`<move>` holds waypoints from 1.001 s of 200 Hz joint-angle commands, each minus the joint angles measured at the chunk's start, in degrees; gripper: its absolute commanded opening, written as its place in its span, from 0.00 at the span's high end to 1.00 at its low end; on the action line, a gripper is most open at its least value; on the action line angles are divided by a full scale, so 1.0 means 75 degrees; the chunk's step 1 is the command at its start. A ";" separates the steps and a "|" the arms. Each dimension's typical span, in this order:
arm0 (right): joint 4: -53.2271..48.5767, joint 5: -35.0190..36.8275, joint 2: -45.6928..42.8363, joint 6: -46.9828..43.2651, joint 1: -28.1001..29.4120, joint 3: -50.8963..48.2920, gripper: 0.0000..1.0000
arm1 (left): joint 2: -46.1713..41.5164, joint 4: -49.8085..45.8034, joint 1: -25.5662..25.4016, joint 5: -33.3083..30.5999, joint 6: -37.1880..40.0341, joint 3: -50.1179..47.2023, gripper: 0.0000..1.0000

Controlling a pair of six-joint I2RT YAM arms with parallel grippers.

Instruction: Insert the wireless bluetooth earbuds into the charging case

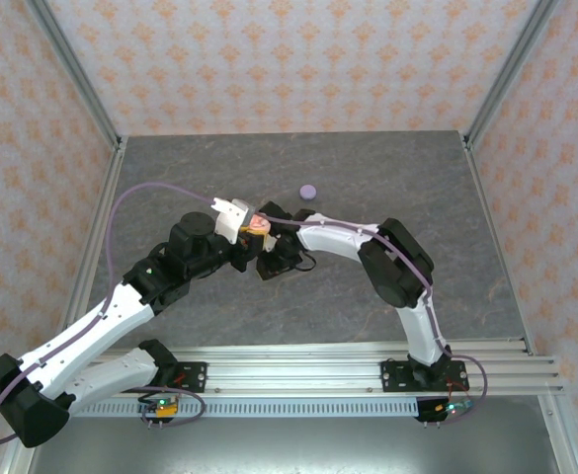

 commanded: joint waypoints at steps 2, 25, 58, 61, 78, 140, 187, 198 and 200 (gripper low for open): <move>-0.0418 0.0230 0.0127 -0.0171 0.0167 -0.0042 0.68 | -0.0145 0.0102 -0.0045 -0.0164 -0.0051 -0.0057 0.89; -0.0458 0.0526 0.0112 -0.0146 0.0218 -0.0084 0.69 | -0.0169 0.0095 -0.0047 -0.0170 -0.0048 -0.0055 0.89; -0.0564 0.1087 0.0151 -0.0210 0.0353 -0.0079 0.71 | -0.0198 0.0078 -0.0045 -0.0199 -0.0040 -0.0064 0.89; -0.0566 0.1137 0.0155 -0.0215 0.0371 -0.0078 0.72 | -0.0199 0.0080 -0.0046 -0.0194 -0.0048 -0.0060 0.89; -0.0621 0.1324 0.0226 -0.0227 0.0430 -0.0046 0.74 | -0.0204 0.0066 -0.0046 -0.0208 -0.0050 -0.0065 0.89; -0.0817 0.2302 0.0450 -0.0304 0.0797 -0.0039 0.80 | -0.0262 0.0072 -0.0045 -0.0217 -0.0036 -0.0073 0.89; -0.0574 0.2841 0.0239 0.0024 0.0790 -0.0318 0.87 | -0.0294 0.0055 -0.0045 -0.0213 -0.0030 -0.0085 0.89; -0.0487 0.2857 0.0167 0.0168 0.0737 -0.0362 0.87 | -0.0291 0.0066 -0.0045 -0.0176 -0.0031 -0.0072 0.89; -0.0465 0.2849 0.0152 0.0197 0.0726 -0.0382 0.87 | -0.0290 0.0070 -0.0045 -0.0161 -0.0036 -0.0073 0.89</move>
